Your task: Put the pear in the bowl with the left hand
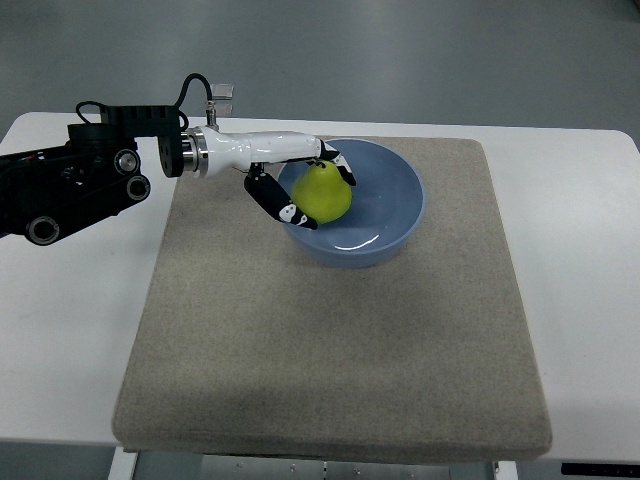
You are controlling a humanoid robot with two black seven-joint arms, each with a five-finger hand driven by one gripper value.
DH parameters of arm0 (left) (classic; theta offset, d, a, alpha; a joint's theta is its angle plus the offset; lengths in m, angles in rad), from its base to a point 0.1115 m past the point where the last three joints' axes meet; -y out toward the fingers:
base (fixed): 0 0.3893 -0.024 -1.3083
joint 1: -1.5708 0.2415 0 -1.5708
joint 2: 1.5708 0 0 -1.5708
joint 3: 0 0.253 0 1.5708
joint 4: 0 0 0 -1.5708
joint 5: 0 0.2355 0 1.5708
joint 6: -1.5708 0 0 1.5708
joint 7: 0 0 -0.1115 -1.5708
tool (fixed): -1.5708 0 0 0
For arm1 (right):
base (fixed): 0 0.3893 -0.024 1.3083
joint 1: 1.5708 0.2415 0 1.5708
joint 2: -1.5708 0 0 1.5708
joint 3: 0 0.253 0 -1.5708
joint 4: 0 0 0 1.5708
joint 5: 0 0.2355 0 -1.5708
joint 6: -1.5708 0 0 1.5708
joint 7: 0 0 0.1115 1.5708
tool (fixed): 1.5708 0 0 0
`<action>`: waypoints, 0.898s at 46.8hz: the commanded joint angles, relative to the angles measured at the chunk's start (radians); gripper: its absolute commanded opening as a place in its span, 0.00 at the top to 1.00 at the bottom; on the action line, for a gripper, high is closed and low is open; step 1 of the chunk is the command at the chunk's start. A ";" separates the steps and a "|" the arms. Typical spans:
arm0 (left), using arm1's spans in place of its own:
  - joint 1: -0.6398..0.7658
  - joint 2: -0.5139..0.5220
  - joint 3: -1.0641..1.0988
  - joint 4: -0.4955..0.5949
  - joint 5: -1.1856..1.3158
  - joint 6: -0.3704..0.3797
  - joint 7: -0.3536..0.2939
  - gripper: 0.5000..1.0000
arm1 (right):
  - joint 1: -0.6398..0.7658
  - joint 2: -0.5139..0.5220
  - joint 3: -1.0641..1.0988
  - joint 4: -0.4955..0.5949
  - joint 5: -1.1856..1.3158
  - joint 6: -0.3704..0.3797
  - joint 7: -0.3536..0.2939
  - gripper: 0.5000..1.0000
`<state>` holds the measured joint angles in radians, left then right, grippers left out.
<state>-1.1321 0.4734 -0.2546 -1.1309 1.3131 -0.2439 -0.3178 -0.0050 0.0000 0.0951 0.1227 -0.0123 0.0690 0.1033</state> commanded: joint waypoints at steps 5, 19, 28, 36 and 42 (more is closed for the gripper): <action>-0.006 -0.006 -0.005 0.000 -0.025 0.000 -0.001 0.01 | -0.001 0.000 0.000 0.000 0.000 0.000 -0.001 0.15; 0.002 0.020 -0.015 0.002 -0.156 0.001 -0.003 0.01 | 0.000 0.000 0.000 0.000 0.000 0.000 0.000 0.15; 0.003 0.083 -0.014 0.031 -0.576 0.001 -0.003 0.01 | 0.000 0.000 0.000 0.000 0.000 0.000 -0.001 0.15; 0.008 0.086 -0.008 0.137 -1.017 -0.014 -0.001 0.01 | -0.001 0.000 0.000 0.000 0.000 0.000 0.000 0.15; 0.011 0.090 -0.003 0.184 -1.207 -0.051 0.000 0.01 | -0.001 0.000 0.000 0.000 0.000 0.000 -0.001 0.15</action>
<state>-1.1230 0.5602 -0.2570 -0.9709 0.1866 -0.2651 -0.3178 -0.0056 0.0000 0.0951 0.1227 -0.0123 0.0690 0.1033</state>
